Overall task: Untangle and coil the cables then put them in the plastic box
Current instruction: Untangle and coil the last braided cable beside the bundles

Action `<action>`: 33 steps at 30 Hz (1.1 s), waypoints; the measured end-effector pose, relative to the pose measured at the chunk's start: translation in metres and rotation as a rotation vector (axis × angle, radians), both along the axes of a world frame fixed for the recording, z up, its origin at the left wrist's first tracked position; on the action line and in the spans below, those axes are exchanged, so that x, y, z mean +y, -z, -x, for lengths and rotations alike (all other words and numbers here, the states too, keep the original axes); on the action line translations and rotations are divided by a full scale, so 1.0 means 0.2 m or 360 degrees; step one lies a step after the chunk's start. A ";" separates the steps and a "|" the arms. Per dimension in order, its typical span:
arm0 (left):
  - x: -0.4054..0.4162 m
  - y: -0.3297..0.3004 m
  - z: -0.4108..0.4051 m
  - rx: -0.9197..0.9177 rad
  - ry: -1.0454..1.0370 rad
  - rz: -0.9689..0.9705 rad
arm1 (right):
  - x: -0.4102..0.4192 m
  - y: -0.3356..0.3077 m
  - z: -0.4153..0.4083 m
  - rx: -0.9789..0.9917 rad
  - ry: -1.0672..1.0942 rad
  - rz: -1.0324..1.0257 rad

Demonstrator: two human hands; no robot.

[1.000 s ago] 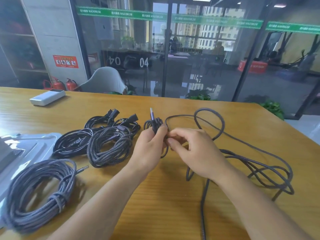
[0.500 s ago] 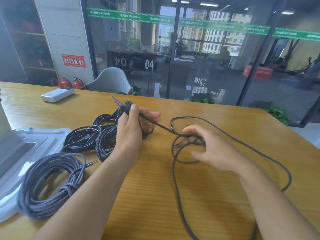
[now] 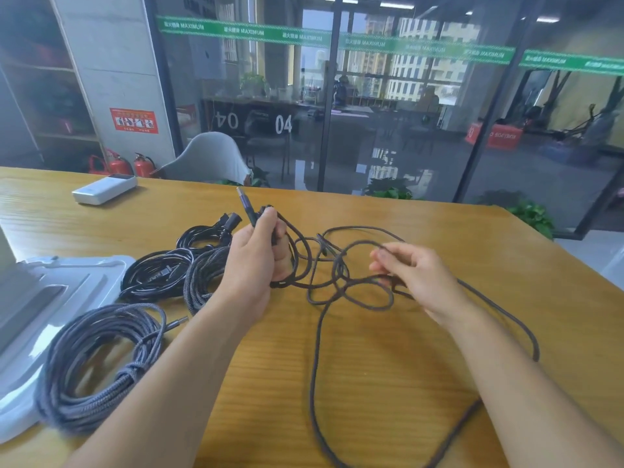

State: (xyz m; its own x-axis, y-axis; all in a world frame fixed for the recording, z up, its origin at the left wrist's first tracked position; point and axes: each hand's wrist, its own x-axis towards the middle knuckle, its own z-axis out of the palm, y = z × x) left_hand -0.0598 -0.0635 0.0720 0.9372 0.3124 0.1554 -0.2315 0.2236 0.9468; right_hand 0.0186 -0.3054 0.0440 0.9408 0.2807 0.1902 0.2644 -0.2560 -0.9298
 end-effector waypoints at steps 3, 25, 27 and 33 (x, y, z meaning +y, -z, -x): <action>0.02 -0.01 0.00 0.0016 -0.0067 -0.0097 | -0.11 -0.01 -0.08 0.0232 0.0410 -0.0425; -0.09 0.13 -0.01 0.0051 0.0063 -0.1471 | 0.07 0.05 0.07 -0.0493 -0.0322 0.1306; -0.08 0.14 -0.02 0.0092 0.0068 -0.1538 | 0.06 0.05 0.07 -0.0405 -0.0238 0.1023; -0.13 0.17 -0.03 0.0313 -0.0015 -0.1722 | 0.11 0.05 0.08 -0.0095 -0.0209 0.0631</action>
State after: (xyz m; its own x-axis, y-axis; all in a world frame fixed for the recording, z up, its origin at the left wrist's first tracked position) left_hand -0.0539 -0.0896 0.0377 0.9738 0.1085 0.1997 -0.0523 -0.7480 0.6616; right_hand 0.0025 -0.2828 0.0341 0.8828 0.4598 0.0964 0.3690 -0.5516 -0.7481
